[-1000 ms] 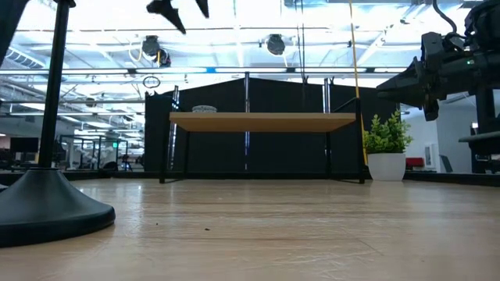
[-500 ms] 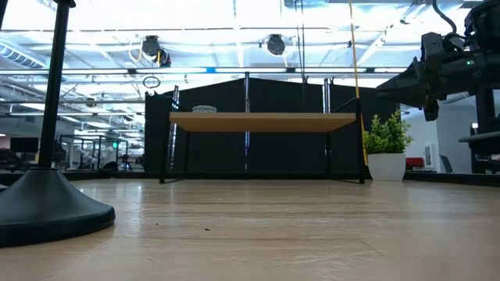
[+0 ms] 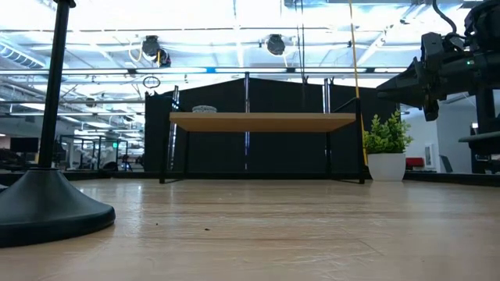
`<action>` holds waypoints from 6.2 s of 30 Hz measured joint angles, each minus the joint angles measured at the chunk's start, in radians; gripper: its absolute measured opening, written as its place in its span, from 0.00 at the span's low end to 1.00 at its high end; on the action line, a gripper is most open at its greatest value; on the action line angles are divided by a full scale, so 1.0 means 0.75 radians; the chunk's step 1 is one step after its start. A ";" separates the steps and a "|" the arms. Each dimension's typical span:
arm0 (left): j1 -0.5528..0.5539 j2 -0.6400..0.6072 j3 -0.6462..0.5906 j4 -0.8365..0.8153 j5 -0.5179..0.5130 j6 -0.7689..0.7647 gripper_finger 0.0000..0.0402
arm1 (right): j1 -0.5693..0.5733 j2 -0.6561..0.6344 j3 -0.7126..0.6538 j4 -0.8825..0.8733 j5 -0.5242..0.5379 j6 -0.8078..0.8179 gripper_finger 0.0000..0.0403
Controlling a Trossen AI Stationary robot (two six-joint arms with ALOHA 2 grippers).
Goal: Pick & Place candle stick holders
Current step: Put the white scented candle on the shelf
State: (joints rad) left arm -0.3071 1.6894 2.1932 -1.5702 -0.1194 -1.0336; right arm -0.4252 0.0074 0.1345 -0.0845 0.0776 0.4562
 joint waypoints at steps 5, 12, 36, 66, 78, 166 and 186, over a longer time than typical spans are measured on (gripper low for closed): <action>-0.132 -0.002 -0.224 -0.002 0.098 -0.180 0.91 | 0.000 0.000 0.000 0.000 0.000 0.000 0.22; -0.389 -0.002 -0.447 0.000 0.164 -0.499 0.91 | 0.000 0.000 0.000 0.000 0.000 0.000 0.22; -0.893 -0.021 -0.977 0.036 0.192 -1.486 0.91 | 0.000 0.000 0.000 0.003 -0.001 0.039 0.22; -0.837 -0.337 -1.840 0.847 0.158 -1.744 0.91 | 0.000 0.000 0.000 0.002 -0.001 0.039 0.22; -0.791 -0.337 -1.946 1.054 0.194 -1.696 0.91 | 0.000 0.000 0.000 0.002 -0.001 0.039 0.22; 0.035 -0.335 -0.993 0.614 -0.188 -0.243 0.74 | 0.000 0.000 0.000 0.003 -0.001 0.040 0.22; 0.540 -0.324 -0.839 0.738 -0.334 0.216 0.74 | 0.000 0.000 0.000 0.003 -0.001 0.039 0.22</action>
State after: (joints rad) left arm 0.0977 1.4461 1.5642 -1.0171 -0.3700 -0.8719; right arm -0.4252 0.0074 0.1348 -0.0826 0.0772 0.4858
